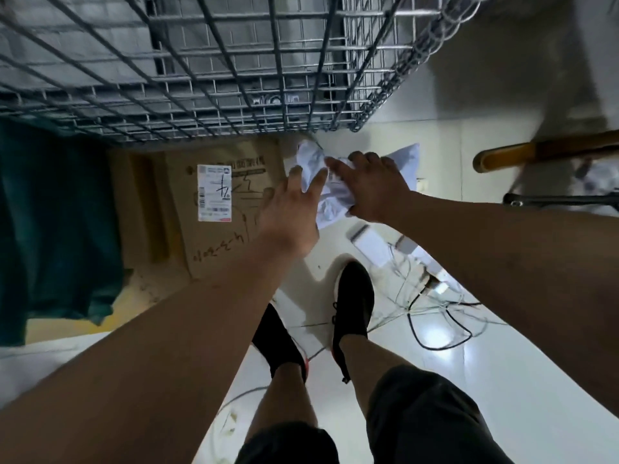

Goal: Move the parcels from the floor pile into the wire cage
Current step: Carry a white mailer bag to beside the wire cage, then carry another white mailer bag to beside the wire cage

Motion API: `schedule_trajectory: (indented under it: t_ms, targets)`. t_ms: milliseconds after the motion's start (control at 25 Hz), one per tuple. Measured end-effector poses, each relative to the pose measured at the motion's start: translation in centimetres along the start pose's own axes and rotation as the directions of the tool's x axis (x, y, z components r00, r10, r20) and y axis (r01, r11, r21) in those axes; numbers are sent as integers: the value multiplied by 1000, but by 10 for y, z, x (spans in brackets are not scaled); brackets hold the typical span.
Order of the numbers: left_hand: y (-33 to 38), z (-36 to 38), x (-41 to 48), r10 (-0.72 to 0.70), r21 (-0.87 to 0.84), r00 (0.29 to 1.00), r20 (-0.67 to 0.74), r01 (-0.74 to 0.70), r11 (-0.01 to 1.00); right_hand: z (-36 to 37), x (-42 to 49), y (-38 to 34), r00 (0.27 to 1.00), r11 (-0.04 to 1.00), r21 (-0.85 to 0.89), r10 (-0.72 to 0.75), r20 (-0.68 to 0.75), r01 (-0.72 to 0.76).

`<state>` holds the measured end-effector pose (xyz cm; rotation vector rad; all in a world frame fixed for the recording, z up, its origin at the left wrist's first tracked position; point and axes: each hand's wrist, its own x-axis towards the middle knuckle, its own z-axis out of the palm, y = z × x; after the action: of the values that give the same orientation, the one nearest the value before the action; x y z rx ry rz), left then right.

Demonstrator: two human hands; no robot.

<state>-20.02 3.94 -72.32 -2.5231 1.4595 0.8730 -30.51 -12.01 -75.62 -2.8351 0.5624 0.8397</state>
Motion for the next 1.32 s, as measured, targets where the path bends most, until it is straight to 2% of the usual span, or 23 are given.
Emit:
schedule_trajectory:
  t_ms: [200,400,640,760,880,1000,1200,1320]
  targets:
    - [-14,37,39,13,49,998,-65,-10,999,40,49,7,999,999,10,51,-12,-51]
    - [-41,82,71,74,85,987,-143,-63,994,87,99,0,997,998,49,43,-62,-41]
    - [-57,106,89,39,76,995,-94,-32,997,133,135,-11,991,991,135,41,-126,-23]
    - [-62,100,85,24,54,996,-87,-19,998,123,128,-12,990,992,127,40,-132,-24]
    - [-61,75,64,6,48,994,-106,-1,999,85,96,-15,993,982,180,66,-98,-48]
    - [-45,13,25,-8,59,998,-64,12,998,10,46,-16,994,955,287,89,-55,-70]
    - [-1,-131,-54,11,60,999,-42,-9,998,-144,-48,-25,973,858,492,217,-83,-149]
    - [26,-238,-110,58,102,994,-87,-49,994,-259,-113,-33,963,852,499,245,-114,-158]
